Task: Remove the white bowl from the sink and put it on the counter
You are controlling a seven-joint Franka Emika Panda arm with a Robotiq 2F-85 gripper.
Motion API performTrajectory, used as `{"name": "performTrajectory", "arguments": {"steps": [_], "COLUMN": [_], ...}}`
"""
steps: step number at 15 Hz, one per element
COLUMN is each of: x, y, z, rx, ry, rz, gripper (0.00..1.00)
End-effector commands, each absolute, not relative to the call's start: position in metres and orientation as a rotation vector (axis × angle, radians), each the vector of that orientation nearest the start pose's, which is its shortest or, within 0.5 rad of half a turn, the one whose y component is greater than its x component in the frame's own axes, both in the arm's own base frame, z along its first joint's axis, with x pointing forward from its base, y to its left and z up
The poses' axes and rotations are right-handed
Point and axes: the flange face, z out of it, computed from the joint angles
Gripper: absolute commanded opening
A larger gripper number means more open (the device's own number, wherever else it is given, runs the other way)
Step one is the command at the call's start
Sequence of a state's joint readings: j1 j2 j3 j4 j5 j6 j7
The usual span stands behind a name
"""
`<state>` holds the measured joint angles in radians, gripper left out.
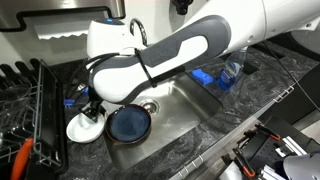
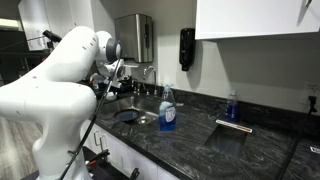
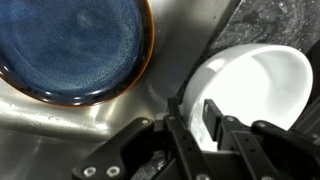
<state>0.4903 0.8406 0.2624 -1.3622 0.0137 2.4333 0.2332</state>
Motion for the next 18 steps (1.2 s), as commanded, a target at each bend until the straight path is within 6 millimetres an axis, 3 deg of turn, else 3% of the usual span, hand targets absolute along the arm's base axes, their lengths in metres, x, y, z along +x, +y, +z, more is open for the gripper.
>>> {"name": "performTrajectory", "arguments": {"steps": [1, 6, 14, 18], "x": [0.594, 0.588, 0.581, 0.582], "y": [0.489, 0.487, 0.478, 0.464], "z": [0.251, 0.258, 0.293, 0.310], "rx": [-2.760, -2.810, -2.830, -2.877], "ry": [-0.620, -0.652, -0.643, -0.582], "rz": [-0.168, -0.174, -0.258, -0.267], "gripper": [0.62, 0.97, 1.00, 1.00]}}
